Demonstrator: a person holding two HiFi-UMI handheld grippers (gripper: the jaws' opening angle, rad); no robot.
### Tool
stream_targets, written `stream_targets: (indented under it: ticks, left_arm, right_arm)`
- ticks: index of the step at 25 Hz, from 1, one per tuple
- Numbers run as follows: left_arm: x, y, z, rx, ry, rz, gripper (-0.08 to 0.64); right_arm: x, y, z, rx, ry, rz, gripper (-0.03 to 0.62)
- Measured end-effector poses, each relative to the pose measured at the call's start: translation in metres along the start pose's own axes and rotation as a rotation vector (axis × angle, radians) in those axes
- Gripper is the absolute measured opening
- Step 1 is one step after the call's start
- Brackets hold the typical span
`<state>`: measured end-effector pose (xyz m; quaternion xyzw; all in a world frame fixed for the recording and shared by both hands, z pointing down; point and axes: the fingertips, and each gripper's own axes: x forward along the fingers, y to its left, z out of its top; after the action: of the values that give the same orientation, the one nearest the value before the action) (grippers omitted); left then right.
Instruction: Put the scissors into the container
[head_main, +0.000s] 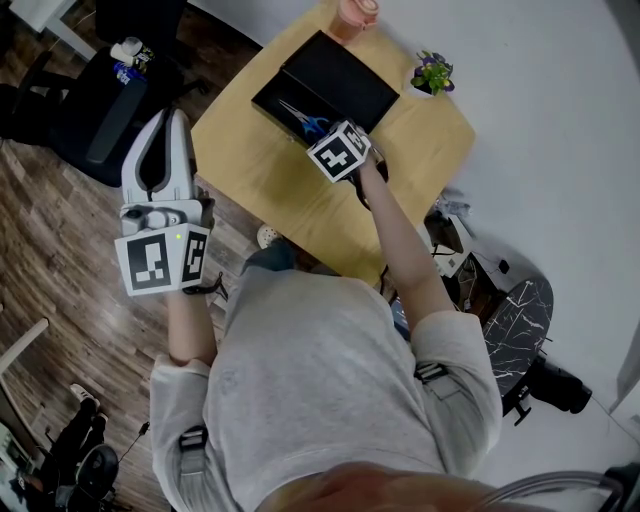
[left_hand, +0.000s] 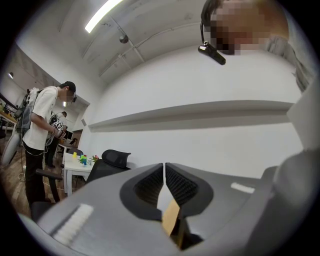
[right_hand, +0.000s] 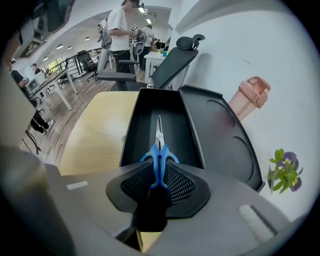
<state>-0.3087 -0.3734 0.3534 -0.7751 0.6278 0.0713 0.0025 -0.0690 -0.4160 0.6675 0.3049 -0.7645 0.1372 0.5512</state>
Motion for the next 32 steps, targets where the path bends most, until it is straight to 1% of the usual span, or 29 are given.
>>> stream_targets:
  ticks: [3, 5, 8, 12, 22, 27, 32]
  left_arm:
    - [-0.002, -0.004, 0.002, 0.000, -0.004, -0.003, 0.071]
    - [-0.003, -0.010, 0.004, 0.001, -0.010, -0.005, 0.071]
    - [-0.005, -0.023, 0.008, 0.008, -0.020, -0.015, 0.071]
    - [-0.007, -0.045, 0.015, 0.017, -0.033, -0.034, 0.071]
    - [-0.025, -0.096, 0.037, 0.039, -0.068, -0.060, 0.071]
    - [-0.038, -0.118, 0.048, 0.048, -0.089, -0.069, 0.071]
    - [-0.052, -0.138, 0.054, 0.051, -0.100, -0.073, 0.071]
  right_arm:
    - [-0.015, 0.001, 0.008, 0.067, -0.081, 0.014, 0.067]
    - [-0.034, -0.003, 0.019, 0.108, -0.170, -0.003, 0.004]
    - [-0.060, -0.008, 0.027, 0.167, -0.295, -0.018, 0.002]
    - [-0.089, -0.010, 0.027, 0.232, -0.415, -0.038, 0.002]
    - [-0.172, -0.010, 0.013, 0.300, -0.664, -0.119, 0.003]
    - [-0.215, -0.012, 0.005, 0.335, -0.760, -0.154, 0.003]
    - [-0.254, -0.009, -0.005, 0.336, -0.841, -0.181, 0.003]
